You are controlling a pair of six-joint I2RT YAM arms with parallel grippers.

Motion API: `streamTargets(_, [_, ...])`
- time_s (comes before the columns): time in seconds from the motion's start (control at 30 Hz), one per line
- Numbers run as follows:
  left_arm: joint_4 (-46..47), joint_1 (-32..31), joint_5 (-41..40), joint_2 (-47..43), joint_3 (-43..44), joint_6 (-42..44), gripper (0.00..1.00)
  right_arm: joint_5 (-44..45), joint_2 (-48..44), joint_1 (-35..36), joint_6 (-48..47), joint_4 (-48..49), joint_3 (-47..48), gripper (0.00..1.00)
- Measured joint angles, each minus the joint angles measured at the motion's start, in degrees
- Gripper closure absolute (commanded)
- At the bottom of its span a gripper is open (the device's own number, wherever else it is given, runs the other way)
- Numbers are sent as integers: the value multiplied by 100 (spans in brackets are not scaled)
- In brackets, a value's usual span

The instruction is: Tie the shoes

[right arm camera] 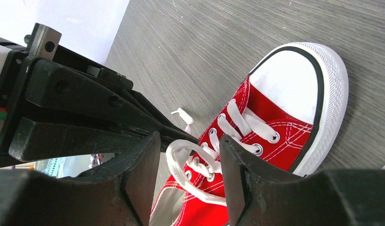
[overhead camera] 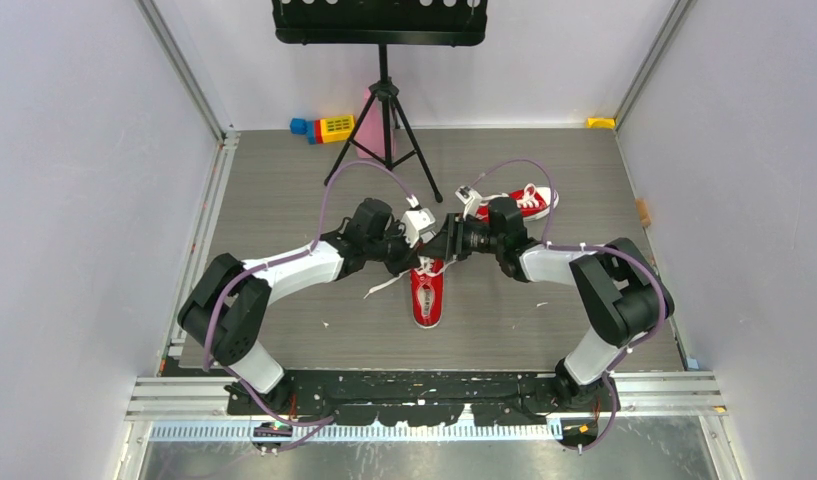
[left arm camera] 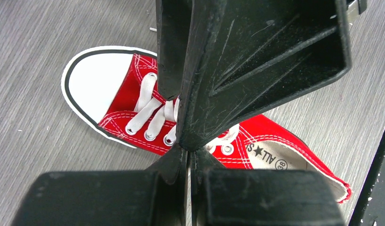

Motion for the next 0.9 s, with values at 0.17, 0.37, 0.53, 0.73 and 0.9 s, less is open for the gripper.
streamTargets(0.17, [-17, 7, 2, 2, -11, -4, 100, -175, 136, -24, 101, 308, -50, 49])
streamTargets(0.37, [-28, 4, 48, 2, -11, -17, 100, -286, 153, -46, 181, 560, -195, 52])
streamTargets(0.53, [-11, 4, 96, 2, -11, -22, 100, -404, 199, -105, 328, 824, -295, 52])
streamTargets(0.73, [24, 4, 92, 2, -11, -20, 100, -619, 291, -155, 533, 1137, -461, 52])
streamTargets(0.9, [33, 11, 90, 2, -11, -20, 100, -748, 420, -157, 614, 1287, -461, 60])
